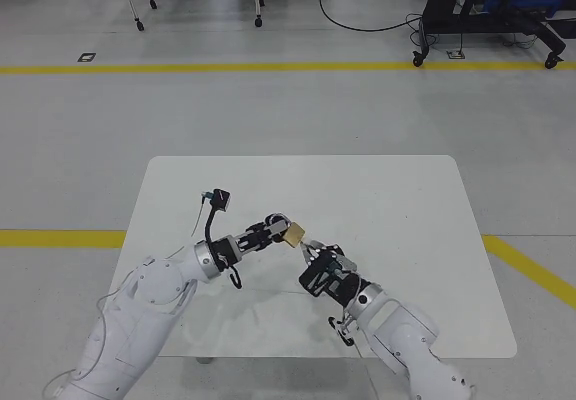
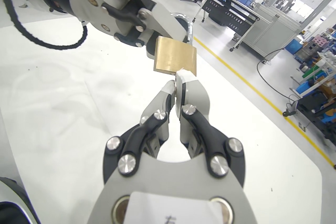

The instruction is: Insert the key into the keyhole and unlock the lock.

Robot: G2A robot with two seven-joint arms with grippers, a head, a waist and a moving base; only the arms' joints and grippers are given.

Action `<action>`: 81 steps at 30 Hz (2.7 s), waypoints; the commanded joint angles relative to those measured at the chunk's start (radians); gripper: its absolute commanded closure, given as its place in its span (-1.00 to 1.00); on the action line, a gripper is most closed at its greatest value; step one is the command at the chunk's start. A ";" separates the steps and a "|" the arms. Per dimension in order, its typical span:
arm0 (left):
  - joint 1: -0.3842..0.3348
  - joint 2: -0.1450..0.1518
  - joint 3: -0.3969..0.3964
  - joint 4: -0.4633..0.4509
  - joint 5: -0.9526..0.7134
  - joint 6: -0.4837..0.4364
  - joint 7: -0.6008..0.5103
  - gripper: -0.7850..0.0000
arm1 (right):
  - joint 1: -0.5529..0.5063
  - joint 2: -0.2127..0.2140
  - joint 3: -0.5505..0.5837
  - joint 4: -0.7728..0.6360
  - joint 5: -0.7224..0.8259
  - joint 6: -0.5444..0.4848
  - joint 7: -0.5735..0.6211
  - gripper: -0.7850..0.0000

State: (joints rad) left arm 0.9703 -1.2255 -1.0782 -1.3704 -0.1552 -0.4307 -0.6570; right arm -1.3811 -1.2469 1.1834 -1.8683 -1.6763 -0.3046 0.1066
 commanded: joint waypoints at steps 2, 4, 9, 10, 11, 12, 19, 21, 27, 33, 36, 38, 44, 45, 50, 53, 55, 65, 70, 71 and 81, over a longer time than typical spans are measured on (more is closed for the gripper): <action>0.005 0.001 -0.004 -0.003 0.004 -0.004 0.001 1.00 | 0.001 0.000 0.006 0.003 0.045 -0.029 -0.012 1.00; 0.007 0.001 -0.006 -0.003 0.008 -0.007 0.004 1.00 | 0.002 0.001 0.015 0.009 0.090 -0.058 -0.026 1.00; 0.010 0.001 -0.010 -0.005 0.028 -0.014 0.010 1.00 | 0.004 0.005 0.059 0.035 0.255 -0.153 -0.069 1.00; 0.010 0.001 -0.009 -0.005 0.033 -0.015 0.010 1.00 | 0.005 0.006 0.069 0.043 0.293 -0.174 -0.075 1.00; 0.011 0.001 -0.009 -0.006 0.039 -0.015 0.011 1.00 | 0.007 0.007 0.081 0.053 0.331 -0.189 -0.078 1.00; 0.012 0.001 -0.008 -0.008 0.044 -0.015 0.011 1.00 | 0.010 0.008 0.093 0.061 0.357 -0.195 -0.074 1.00; 0.011 -0.002 0.005 -0.009 0.067 -0.005 0.012 1.00 | 0.024 0.012 0.123 0.093 0.467 -0.237 -0.068 0.28; 0.009 -0.002 0.007 -0.007 0.071 -0.001 0.009 1.00 | 0.026 0.013 0.130 0.098 0.475 -0.229 -0.065 -0.82; 0.003 0.000 0.002 -0.013 0.100 0.029 -0.011 1.00 | 0.022 0.016 0.154 0.107 0.479 -0.190 -0.074 -1.00; -0.017 0.014 0.011 -0.011 0.203 0.186 -0.162 1.00 | -0.052 0.026 0.237 0.059 0.486 -0.193 -0.198 -1.00; -0.051 0.013 0.053 0.015 0.282 0.301 -0.250 1.00 | -0.095 0.030 0.284 0.043 0.507 -0.190 -0.256 -1.00; -0.072 0.008 0.080 0.046 0.311 0.333 -0.255 1.00 | -0.095 0.030 0.284 0.043 0.507 -0.190 -0.256 -1.00; -0.145 -0.021 0.171 0.155 0.388 0.324 -0.188 1.00 | -0.095 0.030 0.284 0.043 0.507 -0.190 -0.256 -1.00; -0.158 -0.026 0.183 0.172 0.397 0.326 -0.179 1.00 | -0.095 0.030 0.284 0.043 0.507 -0.190 -0.256 -1.00; -0.200 -0.044 0.224 0.236 0.451 0.367 -0.134 -1.00 | -0.095 0.030 0.284 0.043 0.507 -0.190 -0.256 -1.00; -0.207 -0.044 0.215 0.245 0.458 0.376 -0.116 -1.00 | -0.095 0.030 0.284 0.043 0.507 -0.190 -0.256 -1.00; -0.199 -0.039 0.186 0.232 0.436 0.353 -0.110 -1.00 | -0.095 0.030 0.284 0.043 0.507 -0.190 -0.256 -1.00; 0.009 0.048 -0.098 -0.123 0.560 0.348 -0.015 -1.00 | -0.095 0.030 0.284 0.043 0.507 -0.190 -0.256 -1.00; 0.175 0.078 -0.242 -0.324 0.777 0.411 0.194 -1.00 | -0.095 0.030 0.284 0.043 0.507 -0.190 -0.256 -1.00; 0.202 0.083 -0.266 -0.348 0.807 0.412 0.223 -1.00 | -0.095 0.030 0.284 0.043 0.507 -0.190 -0.256 -1.00; 0.355 0.098 -0.427 -0.433 1.057 0.529 0.468 -1.00 | -0.095 0.030 0.284 0.043 0.507 -0.190 -0.256 -1.00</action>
State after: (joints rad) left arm 1.3208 -1.1284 -1.4933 -1.8125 0.8943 0.0911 -0.1907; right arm -1.4762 -1.2169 1.4669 -1.8256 -1.1689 -0.4946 -0.1496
